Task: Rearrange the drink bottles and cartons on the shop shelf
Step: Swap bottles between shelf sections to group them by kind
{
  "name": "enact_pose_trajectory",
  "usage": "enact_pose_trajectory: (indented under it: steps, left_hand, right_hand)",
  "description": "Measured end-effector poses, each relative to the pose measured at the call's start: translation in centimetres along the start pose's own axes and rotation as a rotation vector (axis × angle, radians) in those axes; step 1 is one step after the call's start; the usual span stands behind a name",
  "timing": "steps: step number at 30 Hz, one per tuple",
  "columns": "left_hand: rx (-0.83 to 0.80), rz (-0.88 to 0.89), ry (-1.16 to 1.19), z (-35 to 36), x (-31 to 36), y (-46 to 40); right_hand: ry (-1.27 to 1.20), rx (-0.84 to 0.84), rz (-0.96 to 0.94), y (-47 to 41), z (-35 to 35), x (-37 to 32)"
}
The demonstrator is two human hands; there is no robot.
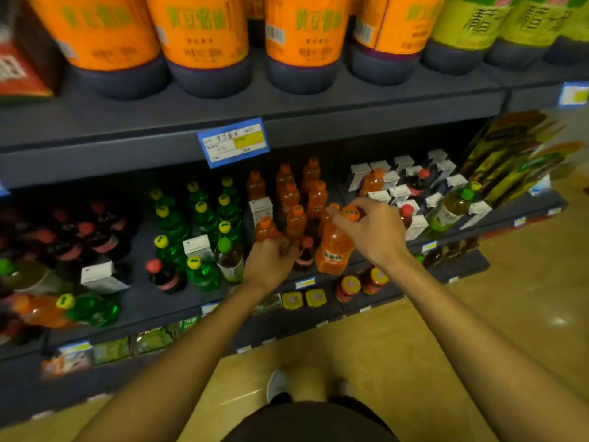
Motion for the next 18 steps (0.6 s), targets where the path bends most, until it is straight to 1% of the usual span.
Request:
enact_pose_trajectory:
  steps: [2,5,8,15,18]
  left_hand:
    - [0.029,-0.075,0.037,-0.6,-0.9,0.4]
    - [0.066,-0.145,0.096,-1.1,-1.5,1.1]
    - [0.132,-0.21,0.087,-1.4,-1.8,1.2]
    - [0.149,-0.268,0.081,-0.4,-1.1,0.3]
    - [0.154,-0.302,0.071,-0.1,-0.6,-0.2]
  right_hand:
    - [-0.013,-0.035,-0.044,-1.2,0.3,-0.2]
    - [-0.067,-0.089,-0.095,-3.0,0.8,0.2]
    - [-0.081,-0.163,-0.11,-4.3,1.3,0.8]
    - [-0.061,-0.246,-0.154,-5.3,0.9,2.2]
    - [-0.041,-0.255,-0.165,-5.7,0.3,2.8]
Point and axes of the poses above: each hand's wrist, its own y-axis away from the middle knuckle, its own z-axis out of the palm, x = y × z, the point moved 3 cm from there along -y, towards the middle knuckle, and after that the axes turned 14 degrees about -x, right-handed, at the moved point
